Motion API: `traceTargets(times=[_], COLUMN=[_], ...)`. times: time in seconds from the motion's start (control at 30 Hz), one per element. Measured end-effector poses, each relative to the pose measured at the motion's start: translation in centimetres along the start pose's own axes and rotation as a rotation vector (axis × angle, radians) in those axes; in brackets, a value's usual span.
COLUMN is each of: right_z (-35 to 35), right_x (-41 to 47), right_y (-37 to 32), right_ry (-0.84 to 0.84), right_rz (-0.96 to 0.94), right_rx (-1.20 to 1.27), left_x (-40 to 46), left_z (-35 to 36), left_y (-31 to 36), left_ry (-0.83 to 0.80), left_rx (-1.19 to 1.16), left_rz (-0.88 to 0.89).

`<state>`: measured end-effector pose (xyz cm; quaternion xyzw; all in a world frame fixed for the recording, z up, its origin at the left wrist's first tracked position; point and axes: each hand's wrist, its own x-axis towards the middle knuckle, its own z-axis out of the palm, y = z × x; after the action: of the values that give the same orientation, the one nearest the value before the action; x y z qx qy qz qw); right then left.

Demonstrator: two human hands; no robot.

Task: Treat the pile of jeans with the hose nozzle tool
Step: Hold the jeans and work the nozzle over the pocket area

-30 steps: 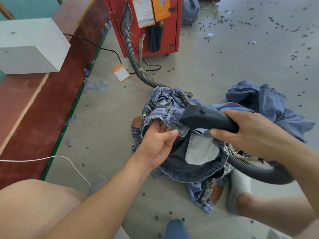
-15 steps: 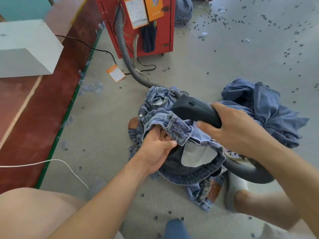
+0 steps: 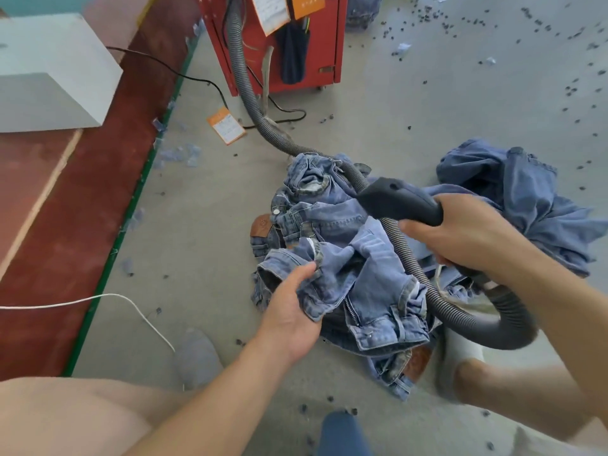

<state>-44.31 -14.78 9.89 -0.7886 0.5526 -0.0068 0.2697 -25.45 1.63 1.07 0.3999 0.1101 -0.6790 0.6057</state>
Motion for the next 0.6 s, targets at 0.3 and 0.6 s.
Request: traceTargets(times=[0.3, 0.6], right_z=[2.7, 4.9], right_x=[0.0, -0.1], right_y=[0.1, -1.9], right_ry=[-0.08, -0.055], right_rz=[0.031, 0.01], right_rx=[0.031, 0.167], left_x=[1.5, 2.0], left_z=[0.3, 3.6], left_y=[1.5, 0.5], left_ry=[-0.127, -0.075], left_rx=[0.109, 0.107], left_rz=[-0.099, 0.055])
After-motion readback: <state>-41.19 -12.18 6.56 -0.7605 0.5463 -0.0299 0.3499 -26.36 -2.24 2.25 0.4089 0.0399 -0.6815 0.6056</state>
